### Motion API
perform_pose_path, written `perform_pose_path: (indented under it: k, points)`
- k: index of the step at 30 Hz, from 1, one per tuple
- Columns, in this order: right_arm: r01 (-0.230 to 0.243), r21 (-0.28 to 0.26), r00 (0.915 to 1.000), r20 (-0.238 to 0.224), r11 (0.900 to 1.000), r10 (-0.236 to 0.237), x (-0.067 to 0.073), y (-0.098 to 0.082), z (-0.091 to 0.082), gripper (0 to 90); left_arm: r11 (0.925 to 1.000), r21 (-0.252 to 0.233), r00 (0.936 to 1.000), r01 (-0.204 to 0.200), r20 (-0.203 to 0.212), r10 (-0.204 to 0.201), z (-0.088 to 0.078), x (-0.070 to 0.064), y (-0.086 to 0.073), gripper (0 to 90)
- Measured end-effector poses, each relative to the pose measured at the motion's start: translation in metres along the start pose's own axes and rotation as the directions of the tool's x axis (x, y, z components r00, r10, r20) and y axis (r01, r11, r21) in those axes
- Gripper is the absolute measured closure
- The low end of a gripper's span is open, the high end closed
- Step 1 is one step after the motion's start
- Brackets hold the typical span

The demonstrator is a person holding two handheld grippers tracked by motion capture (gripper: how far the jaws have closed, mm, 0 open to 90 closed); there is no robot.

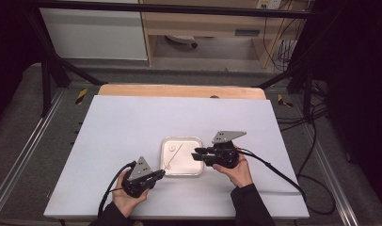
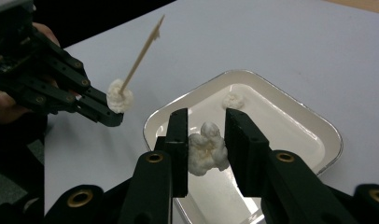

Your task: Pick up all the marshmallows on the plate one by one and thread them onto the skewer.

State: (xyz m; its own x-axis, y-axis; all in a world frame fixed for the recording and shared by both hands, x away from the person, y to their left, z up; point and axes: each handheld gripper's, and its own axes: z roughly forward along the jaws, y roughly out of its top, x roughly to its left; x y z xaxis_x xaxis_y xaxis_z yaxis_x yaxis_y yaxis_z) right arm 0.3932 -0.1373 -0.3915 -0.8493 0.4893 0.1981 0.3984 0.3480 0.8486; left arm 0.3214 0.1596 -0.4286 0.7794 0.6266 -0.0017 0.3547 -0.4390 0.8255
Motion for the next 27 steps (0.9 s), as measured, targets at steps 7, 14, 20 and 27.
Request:
perform_pose_path:
  k: [7,14,20,27]
  points:
    - [-0.022,-0.048,0.9996,-0.019,0.999,0.022,-0.001,0.007,-0.01,71.6,1.0,-0.002,1.0,0.001,0.009,-0.001,0.001,-0.001,0.0,88.6]
    - [-0.044,-0.095,0.998,-0.05,0.994,0.04,-0.001,0.016,-0.017,72.0,1.0,-0.002,0.9999,-0.004,0.015,0.004,0.001,-0.002,0.0,88.6]
    - [-0.053,-0.129,0.996,-0.079,0.99,0.043,0.001,0.03,-0.018,72.2,0.9999,-0.007,0.9998,-0.008,0.016,0.008,0.001,-0.003,0.001,88.6]
    - [-0.075,-0.157,0.9906,-0.125,0.985,0.056,0.003,0.041,-0.017,72.2,0.9998,-0.013,0.9996,-0.014,0.023,0.014,0.0,-0.004,0.001,88.6]
